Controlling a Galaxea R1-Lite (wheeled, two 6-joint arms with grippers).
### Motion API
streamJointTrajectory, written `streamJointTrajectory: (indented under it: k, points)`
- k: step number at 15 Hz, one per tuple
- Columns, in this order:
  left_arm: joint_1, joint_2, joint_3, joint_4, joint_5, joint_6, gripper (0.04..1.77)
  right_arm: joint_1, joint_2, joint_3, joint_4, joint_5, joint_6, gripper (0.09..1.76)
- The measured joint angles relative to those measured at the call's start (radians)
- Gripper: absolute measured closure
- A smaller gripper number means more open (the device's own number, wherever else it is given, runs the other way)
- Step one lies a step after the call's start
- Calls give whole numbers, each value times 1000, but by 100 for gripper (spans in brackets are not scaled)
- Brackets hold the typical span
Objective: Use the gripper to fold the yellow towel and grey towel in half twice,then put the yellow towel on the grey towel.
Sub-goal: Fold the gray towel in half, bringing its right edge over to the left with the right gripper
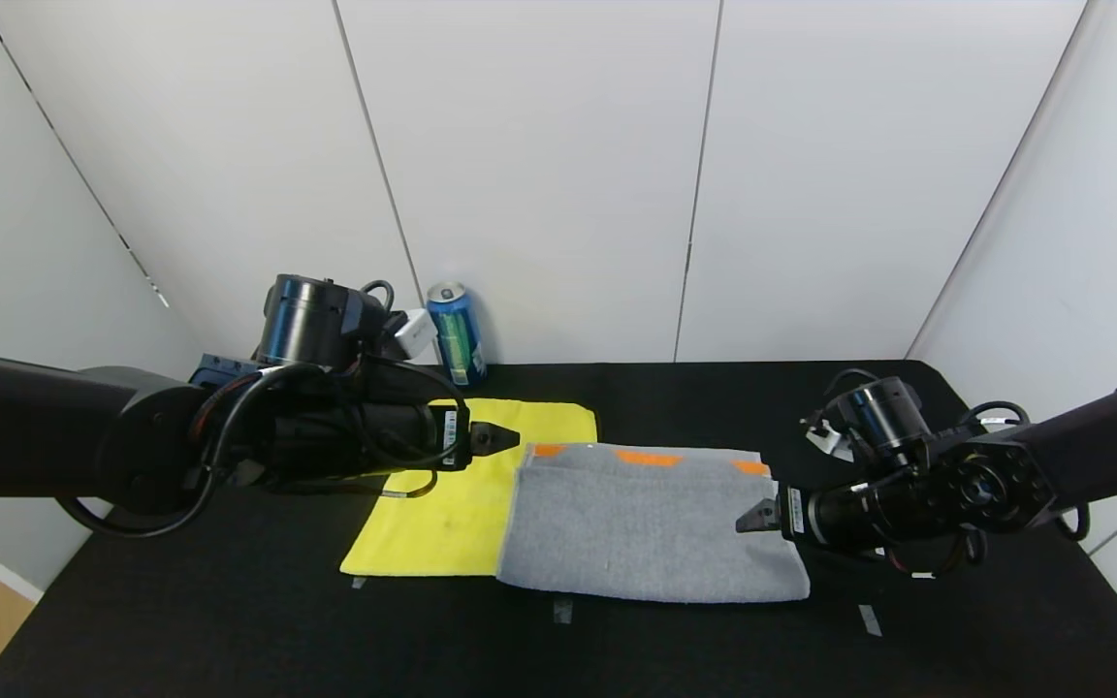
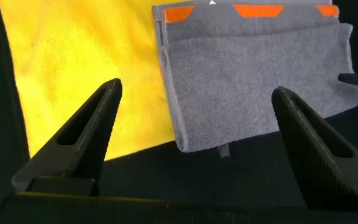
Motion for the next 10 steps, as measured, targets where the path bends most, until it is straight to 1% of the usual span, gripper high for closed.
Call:
streamJointTrajectory:
  k: [2, 5, 10]
  points:
    - [0, -1, 0, 1, 0, 0, 11, 6, 14, 0, -10, -9, 0, 15]
    - [-3, -1, 0, 1, -15, 2, 11, 12, 26, -4, -10, -13, 0, 15]
    - [-4, 1, 0, 1, -16, 2, 10, 37, 36, -8, -11, -15, -1, 15]
